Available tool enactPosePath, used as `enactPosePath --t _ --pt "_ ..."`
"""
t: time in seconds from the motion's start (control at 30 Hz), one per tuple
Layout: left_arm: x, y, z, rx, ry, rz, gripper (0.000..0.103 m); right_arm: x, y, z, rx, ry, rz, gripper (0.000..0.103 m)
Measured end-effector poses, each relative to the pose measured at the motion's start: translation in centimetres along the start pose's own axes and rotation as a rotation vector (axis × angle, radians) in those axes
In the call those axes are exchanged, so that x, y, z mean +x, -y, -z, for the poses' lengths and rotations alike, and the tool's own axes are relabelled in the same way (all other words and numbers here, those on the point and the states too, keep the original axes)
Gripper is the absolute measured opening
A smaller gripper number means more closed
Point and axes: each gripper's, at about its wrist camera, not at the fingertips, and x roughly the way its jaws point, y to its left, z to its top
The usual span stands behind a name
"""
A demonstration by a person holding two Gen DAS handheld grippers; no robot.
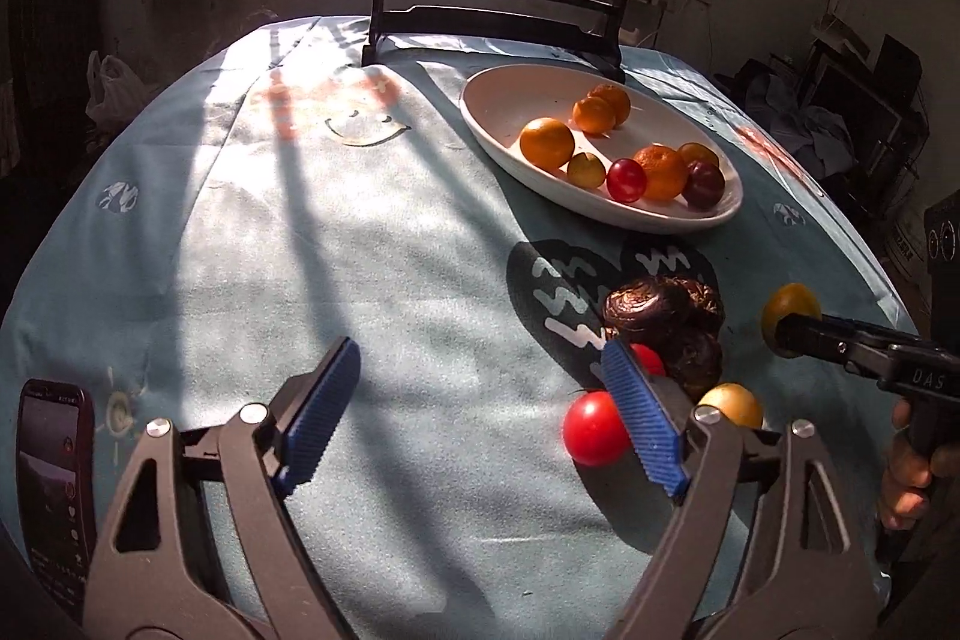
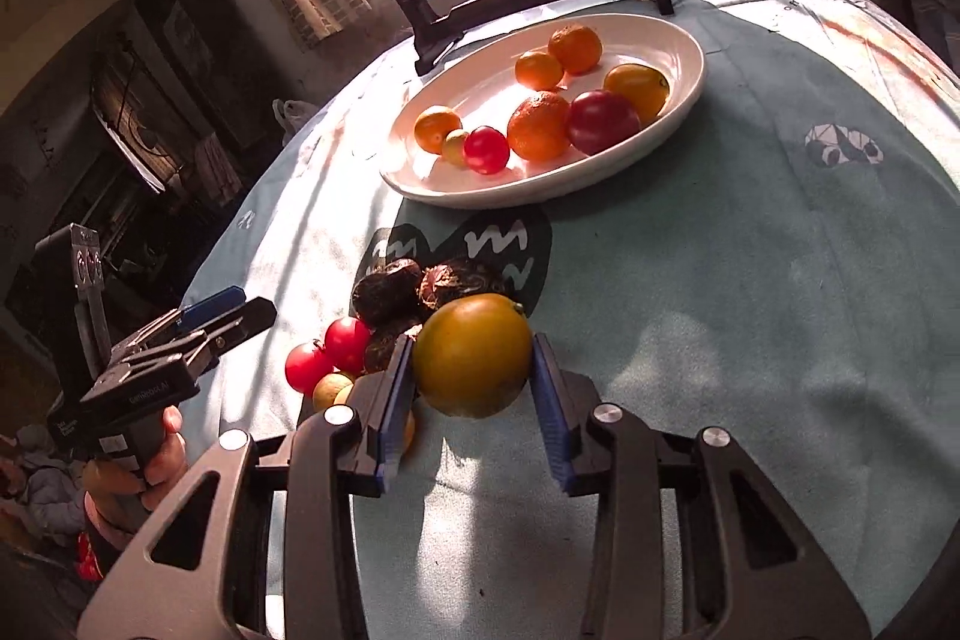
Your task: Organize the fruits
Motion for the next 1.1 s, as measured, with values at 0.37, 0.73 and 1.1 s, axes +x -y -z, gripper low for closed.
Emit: enactPosePath --t 0.37,0.73,1.1 --pt "1.1 2.4 1.0 0.109 -0.07 0.093 0.055 0.0 -0.1 -0.2 -0.001 0.003 -0.01 0.039" --pt "1.4 3.0 1.5 0.142 -0.123 0.197 0.036 0.2 0.2 -0.4 0.004 -0.001 0.006 0.039" --pt "0.5 3.0 2.5 0.252 -0.134 0.204 0.036 0.4 -0.3 -0.6 -0.017 -0.005 0.006 0.039"
